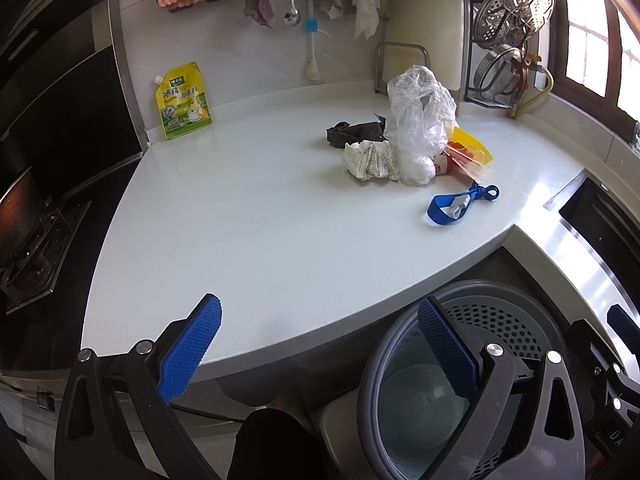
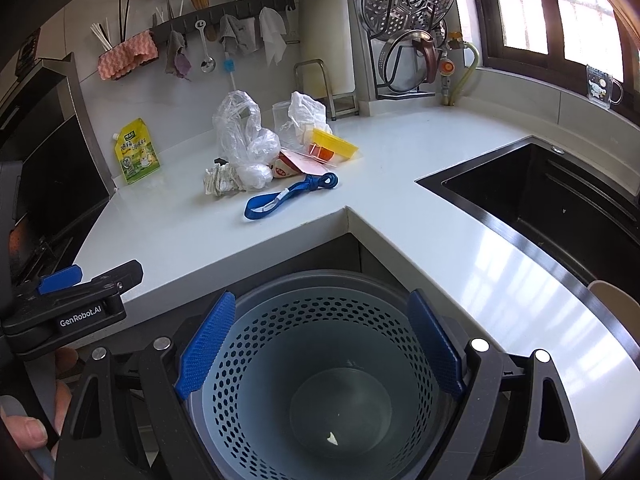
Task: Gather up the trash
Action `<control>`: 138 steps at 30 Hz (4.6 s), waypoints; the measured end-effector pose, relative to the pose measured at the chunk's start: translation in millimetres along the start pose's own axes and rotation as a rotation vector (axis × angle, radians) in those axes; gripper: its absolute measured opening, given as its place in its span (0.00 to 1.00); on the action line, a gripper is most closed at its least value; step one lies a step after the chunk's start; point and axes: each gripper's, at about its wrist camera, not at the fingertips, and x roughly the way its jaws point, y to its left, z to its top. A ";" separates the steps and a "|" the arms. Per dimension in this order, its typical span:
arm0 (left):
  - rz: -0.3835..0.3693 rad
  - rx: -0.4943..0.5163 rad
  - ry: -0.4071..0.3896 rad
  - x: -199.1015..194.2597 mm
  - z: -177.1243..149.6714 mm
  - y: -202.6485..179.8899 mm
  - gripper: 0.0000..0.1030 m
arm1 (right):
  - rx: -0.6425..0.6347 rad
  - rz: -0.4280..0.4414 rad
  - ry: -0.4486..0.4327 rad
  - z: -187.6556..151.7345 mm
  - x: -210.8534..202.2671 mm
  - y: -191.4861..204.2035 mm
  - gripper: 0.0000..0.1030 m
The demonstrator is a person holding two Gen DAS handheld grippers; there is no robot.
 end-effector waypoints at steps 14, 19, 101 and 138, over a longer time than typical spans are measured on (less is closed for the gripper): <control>0.019 -0.028 0.000 70.7 46.1 11.8 0.94 | -0.036 0.025 0.036 52.7 82.5 4.7 0.81; 0.023 -0.002 -0.012 87.0 60.4 7.1 0.94 | -0.033 0.031 0.057 68.4 109.9 10.1 0.81; -0.106 -0.049 -0.040 130.4 111.4 2.3 0.05 | -0.071 -0.052 0.065 84.3 159.4 4.0 0.07; -0.070 -0.004 0.080 185.9 143.3 -19.3 0.82 | 0.009 0.015 0.039 90.5 156.5 -13.4 0.07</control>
